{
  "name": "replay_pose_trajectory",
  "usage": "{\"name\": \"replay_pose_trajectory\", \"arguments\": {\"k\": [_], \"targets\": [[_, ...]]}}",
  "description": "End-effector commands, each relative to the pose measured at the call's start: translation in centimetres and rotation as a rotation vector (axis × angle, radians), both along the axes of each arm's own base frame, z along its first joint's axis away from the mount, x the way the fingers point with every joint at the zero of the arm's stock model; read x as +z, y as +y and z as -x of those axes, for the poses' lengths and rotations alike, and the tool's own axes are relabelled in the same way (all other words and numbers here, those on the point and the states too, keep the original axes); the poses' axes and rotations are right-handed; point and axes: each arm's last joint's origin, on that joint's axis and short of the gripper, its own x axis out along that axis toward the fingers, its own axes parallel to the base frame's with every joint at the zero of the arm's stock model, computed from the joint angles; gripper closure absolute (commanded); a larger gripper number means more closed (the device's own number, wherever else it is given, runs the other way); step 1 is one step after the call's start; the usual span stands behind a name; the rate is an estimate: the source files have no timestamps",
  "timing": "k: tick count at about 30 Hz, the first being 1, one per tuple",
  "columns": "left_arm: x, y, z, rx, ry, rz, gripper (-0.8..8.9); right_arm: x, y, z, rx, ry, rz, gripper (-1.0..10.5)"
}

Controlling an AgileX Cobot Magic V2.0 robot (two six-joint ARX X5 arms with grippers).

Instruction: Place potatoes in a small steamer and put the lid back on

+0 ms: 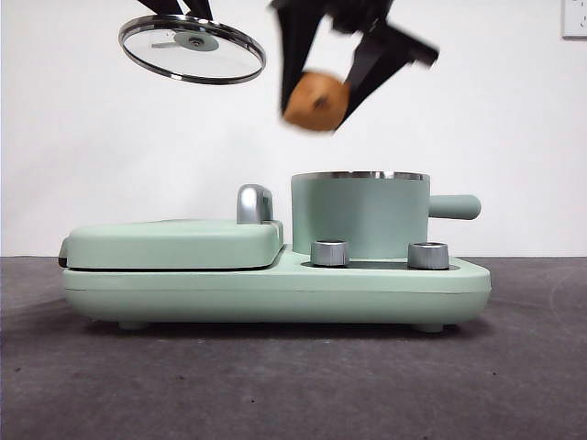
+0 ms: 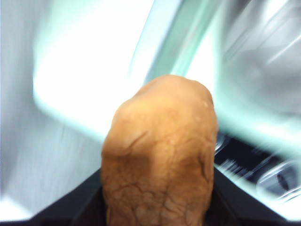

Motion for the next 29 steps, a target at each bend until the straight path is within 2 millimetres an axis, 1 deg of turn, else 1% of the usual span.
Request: {"name": "replay_pose_trajectory", "arguments": {"k": [1,2,3,6,9,13,19,22,24,27,29], "targets": [[1.4,0.0,0.2,-0.002,-0.066,0.025,8.05,0.6,-0.9,-2.6,0.0,-0.031,0.025,8.4],[1.4,0.0,0.2,-0.002,-0.066,0.025,8.05,0.8,-1.3,-3.3,-0.011,-0.034,0.029,8.4],[1.4,0.0,0.2,-0.001,-0.066,0.025,8.05,0.9,-2.0,-4.3,-0.028,-0.034,0.036,8.4],[1.4,0.0,0.2,-0.002,-0.068,0.025,8.05,0.7,-3.1,-6.5,-0.062,-0.021,0.055,8.4],[1.4,0.0,0.2,-0.002,-0.069,0.025,8.05,-0.1,-3.6,-8.5,-0.078,-0.019,0.067,8.4],[1.4,0.0,0.2,-0.002,-0.067,0.025,8.05,-1.8,-3.6,-10.5,-0.081,0.009,0.069,8.4],[1.4,0.0,0.2,-0.002,-0.067,0.025,8.05,-5.4,-3.0,-12.3,-0.056,0.074,0.106,8.4],[1.4,0.0,0.2,-0.002,-0.067,0.025,8.05,-6.7,-2.7,-12.8,-0.042,0.093,0.122,8.3],[1.4,0.0,0.2,-0.002,-0.066,0.024,8.05,-7.2,-2.6,-13.0,-0.039,0.103,0.13,8.3],[1.4,0.0,0.3,-0.002,-0.061,0.022,8.05,-7.4,-2.6,-13.0,-0.038,0.11,0.131,8.2],[1.3,0.0,0.3,-0.002,-0.055,0.019,8.05,-7.4,-2.6,-13.0,-0.036,0.11,0.132,7.6]]}}
